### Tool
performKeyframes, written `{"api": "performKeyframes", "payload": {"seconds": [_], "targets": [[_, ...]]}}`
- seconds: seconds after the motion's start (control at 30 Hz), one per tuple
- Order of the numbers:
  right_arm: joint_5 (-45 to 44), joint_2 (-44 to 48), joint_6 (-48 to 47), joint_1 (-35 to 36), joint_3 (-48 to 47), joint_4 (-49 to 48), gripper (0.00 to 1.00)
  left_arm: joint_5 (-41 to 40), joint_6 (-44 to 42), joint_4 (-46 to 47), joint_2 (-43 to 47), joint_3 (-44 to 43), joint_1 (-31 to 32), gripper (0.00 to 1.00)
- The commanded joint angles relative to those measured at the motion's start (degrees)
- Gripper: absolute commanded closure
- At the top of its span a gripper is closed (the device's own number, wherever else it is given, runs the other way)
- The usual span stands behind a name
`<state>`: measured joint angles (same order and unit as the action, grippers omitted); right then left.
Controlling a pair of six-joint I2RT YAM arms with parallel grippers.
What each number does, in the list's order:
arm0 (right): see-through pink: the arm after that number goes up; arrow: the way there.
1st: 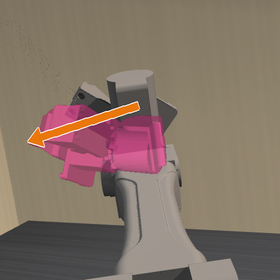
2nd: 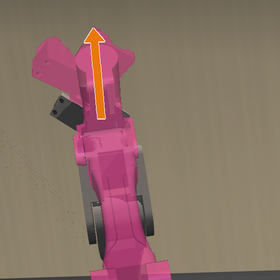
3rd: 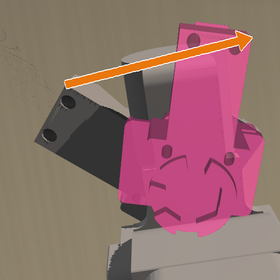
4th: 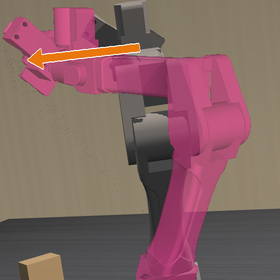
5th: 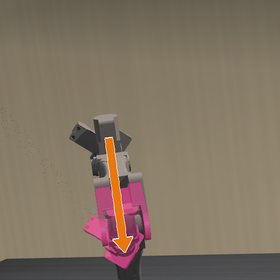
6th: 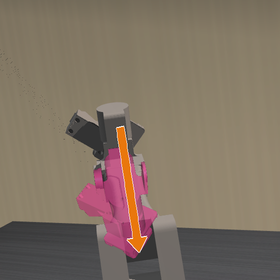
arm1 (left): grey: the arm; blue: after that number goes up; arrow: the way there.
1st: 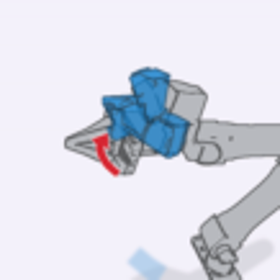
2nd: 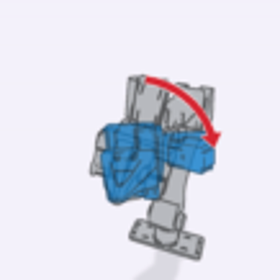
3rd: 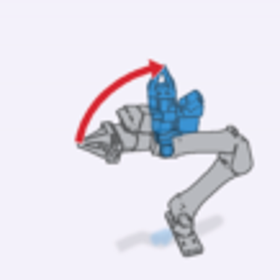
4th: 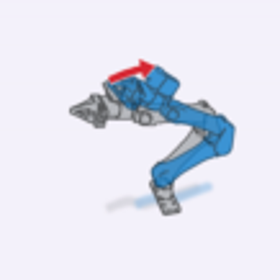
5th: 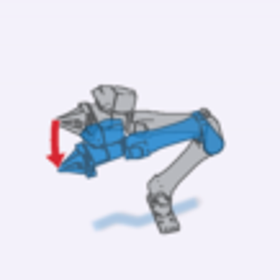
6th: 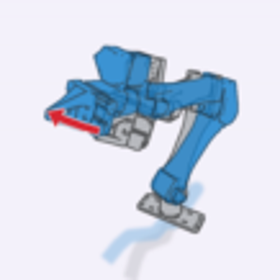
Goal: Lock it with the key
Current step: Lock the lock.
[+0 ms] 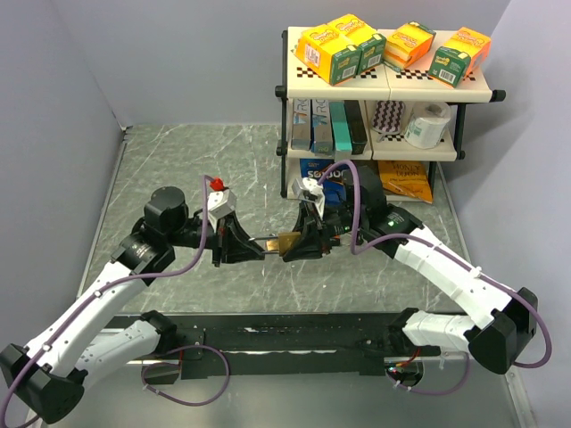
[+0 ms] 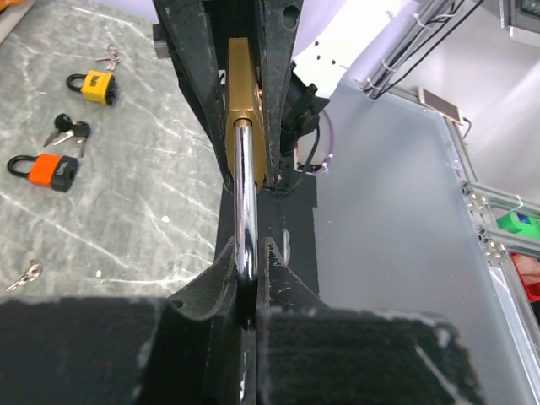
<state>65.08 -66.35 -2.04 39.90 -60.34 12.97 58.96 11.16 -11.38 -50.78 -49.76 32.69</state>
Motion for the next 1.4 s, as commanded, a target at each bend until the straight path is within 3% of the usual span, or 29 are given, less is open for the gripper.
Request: {"api": "performKeyframes", "payload": {"seconds": [0.0,0.63,0.9,0.97,1.0,1.1,1.2,1.37], "targets": [[2.16,-3.35,1.60,6.77,-2.33,-18.41,1.00,-1.56,2.90,18.75,-5.02,0.71,7.38,0.99],[1.46,-5.46,4.15,9.32,-2.33,-23.43,1.00,-3.32,10.29,29.04,-6.61,3.88,8.36,0.99],[2.07,-3.88,-2.07,6.61,-3.47,-13.52,0.98,-2.19,3.00,16.40,-3.63,2.38,5.64,0.99],[2.07,-2.74,-4.36,4.85,-4.34,-7.30,0.84,-0.34,-0.24,11.58,-1.87,2.65,3.54,0.99],[1.81,-2.47,-6.98,3.97,-4.70,-5.35,0.66,0.36,-1.48,8.68,-1.17,2.65,2.65,0.99],[0.93,-0.89,-12.26,0.54,-6.19,3.33,0.33,2.03,-6.92,0.33,1.03,2.30,-1.04,0.99],[-0.65,0.51,-17.63,-2.19,-7.07,11.16,0.23,4.32,-13.41,-7.21,1.92,1.42,-5.17,0.99],[-2.41,1.84,-25.79,-6.40,-8.39,21.38,0.22,6.43,-23.01,-16.65,2.01,-1.48,-8.78,0.99]]}}
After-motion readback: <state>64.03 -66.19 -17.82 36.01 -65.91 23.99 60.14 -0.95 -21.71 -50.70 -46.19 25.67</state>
